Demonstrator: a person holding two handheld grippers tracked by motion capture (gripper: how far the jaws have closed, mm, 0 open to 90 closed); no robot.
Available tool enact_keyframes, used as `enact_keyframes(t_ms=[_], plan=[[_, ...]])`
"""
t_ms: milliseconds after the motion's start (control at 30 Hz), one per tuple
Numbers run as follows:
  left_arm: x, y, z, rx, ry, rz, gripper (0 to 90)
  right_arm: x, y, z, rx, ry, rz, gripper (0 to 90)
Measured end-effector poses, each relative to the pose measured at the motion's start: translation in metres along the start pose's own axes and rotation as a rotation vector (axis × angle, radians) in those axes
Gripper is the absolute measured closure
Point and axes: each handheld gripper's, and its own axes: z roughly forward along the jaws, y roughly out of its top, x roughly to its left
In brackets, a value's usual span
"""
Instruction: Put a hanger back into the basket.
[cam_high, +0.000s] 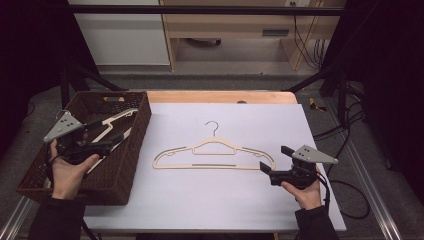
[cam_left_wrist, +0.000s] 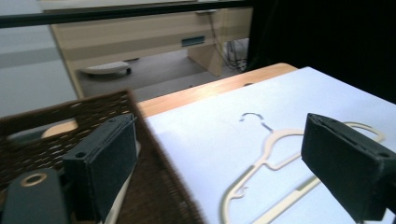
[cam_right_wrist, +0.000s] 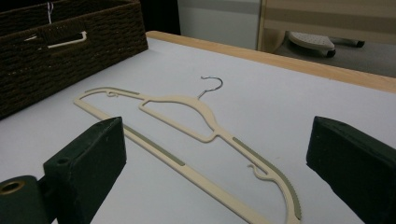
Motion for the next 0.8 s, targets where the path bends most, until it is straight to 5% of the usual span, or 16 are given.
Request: enact_keyframes(t_ms=[400, 800], plan=[[-0.047, -0.010, 0.040, 0.032, -0.127, 0.021, 10.0, 0.000, -0.001, 0.006, 0.017, 0.005, -0.003, 6.5], [-0.081, -0.035, 0.061, 0.046, -0.193, 0.034, 10.0, -0.008, -0.004, 0.042, 0.080, -0.003, 0.004, 8.3]])
